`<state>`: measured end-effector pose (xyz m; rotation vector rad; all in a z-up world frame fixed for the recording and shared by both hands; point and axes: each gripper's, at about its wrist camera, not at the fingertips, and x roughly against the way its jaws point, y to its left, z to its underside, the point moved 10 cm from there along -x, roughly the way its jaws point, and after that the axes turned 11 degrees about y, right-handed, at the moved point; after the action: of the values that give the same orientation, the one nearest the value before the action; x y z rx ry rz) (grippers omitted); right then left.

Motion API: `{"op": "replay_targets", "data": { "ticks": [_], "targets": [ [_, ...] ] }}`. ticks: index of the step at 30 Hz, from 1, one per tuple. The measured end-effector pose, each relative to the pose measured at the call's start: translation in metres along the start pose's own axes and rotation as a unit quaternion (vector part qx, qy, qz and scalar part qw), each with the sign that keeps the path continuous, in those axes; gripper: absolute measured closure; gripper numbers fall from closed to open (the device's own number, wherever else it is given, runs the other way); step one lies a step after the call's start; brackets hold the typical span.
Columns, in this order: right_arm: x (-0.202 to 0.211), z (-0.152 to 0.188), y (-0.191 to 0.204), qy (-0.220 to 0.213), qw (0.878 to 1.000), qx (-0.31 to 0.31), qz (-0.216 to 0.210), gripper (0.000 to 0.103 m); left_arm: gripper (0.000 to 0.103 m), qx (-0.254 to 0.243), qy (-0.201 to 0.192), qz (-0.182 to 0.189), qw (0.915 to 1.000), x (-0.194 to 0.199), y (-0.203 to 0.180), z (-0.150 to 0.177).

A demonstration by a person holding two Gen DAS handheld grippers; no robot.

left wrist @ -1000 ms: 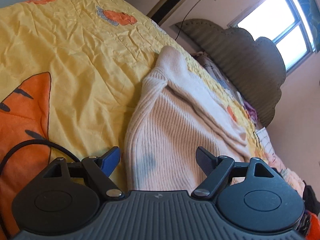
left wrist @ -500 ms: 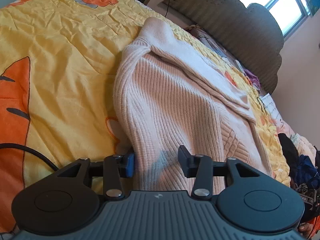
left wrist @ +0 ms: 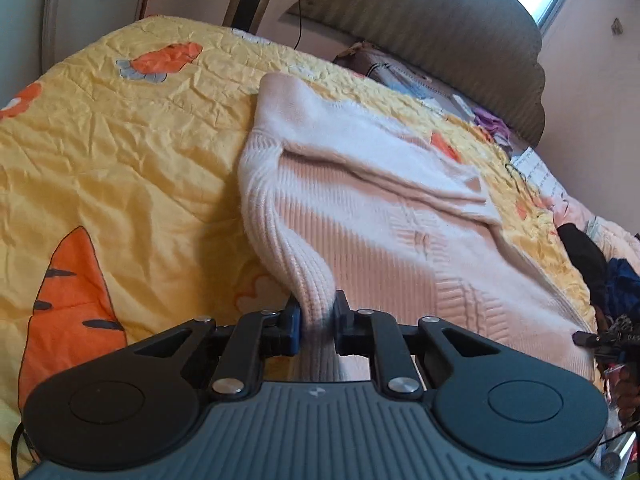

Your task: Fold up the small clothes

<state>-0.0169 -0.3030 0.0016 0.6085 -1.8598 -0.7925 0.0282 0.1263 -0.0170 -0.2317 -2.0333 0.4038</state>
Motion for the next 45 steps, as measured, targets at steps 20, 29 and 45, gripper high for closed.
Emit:
{"op": "replay_targets", "data": {
  "ticks": [20,29,45],
  "targets": [
    [-0.028,0.044,-0.04,0.028,0.998,-0.053,0.003,0.067,0.091,-0.005,0.048,-0.025,0.9985,-0.038,-0.001,0.045],
    [-0.002,0.043,-0.011,0.072,0.995,0.038,0.051,0.091,0.092,-0.038,0.055,-0.028,0.9974,-0.003,0.003,0.048],
    [0.035,-0.054,-0.012,-0.059,0.995,0.025,0.072,0.046,0.007,-0.082,-0.106,-0.062,0.9891,0.045,-0.012,-0.061]
  ]
}}
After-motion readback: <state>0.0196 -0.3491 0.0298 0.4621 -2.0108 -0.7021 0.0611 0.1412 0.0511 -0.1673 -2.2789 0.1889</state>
